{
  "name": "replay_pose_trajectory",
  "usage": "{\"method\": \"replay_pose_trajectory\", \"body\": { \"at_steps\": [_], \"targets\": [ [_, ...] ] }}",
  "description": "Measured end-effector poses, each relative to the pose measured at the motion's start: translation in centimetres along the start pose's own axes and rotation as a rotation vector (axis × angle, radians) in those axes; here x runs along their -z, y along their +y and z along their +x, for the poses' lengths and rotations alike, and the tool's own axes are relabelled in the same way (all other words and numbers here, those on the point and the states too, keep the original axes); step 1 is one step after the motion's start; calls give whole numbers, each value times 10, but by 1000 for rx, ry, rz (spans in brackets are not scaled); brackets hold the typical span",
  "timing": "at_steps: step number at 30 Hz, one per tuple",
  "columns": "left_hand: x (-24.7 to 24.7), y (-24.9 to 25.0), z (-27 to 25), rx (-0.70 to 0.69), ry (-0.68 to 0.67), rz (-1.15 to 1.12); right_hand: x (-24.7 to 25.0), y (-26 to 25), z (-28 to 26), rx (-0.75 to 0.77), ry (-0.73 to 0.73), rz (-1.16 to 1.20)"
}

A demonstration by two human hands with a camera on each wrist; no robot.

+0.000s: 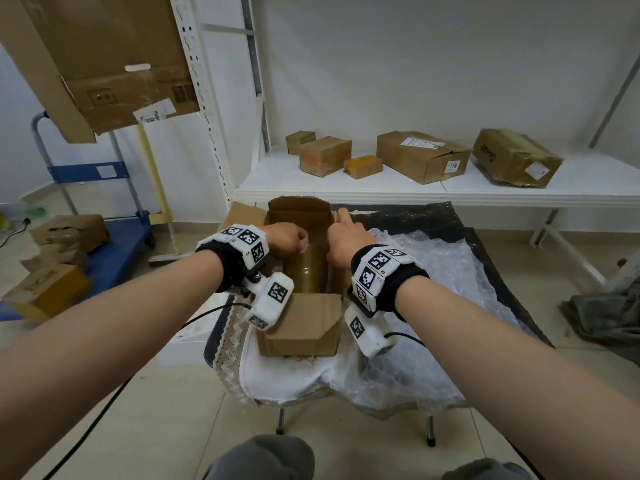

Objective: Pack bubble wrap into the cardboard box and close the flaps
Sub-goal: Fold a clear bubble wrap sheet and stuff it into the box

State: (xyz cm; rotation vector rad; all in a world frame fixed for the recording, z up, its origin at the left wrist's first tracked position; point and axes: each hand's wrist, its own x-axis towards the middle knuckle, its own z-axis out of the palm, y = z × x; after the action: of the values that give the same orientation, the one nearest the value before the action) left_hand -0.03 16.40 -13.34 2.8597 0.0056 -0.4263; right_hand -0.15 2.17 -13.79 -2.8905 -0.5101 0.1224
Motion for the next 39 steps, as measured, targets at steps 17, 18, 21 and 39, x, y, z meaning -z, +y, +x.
{"method": "replay_pose_trajectory", "body": {
  "at_steps": [17,18,21,39],
  "targets": [
    [-38,12,-11,-152,-240,-22,-2,3,-1,42,24,42],
    [-36,12,-11,-150,-209,-35,-3,4,-1,41,26,43],
    [-24,6,-9,-68,-12,-30,-3,5,0,42,30,42],
    [-4,-5,-21,-38,-204,70,-5,3,-5,52,100,128]
  ]
}}
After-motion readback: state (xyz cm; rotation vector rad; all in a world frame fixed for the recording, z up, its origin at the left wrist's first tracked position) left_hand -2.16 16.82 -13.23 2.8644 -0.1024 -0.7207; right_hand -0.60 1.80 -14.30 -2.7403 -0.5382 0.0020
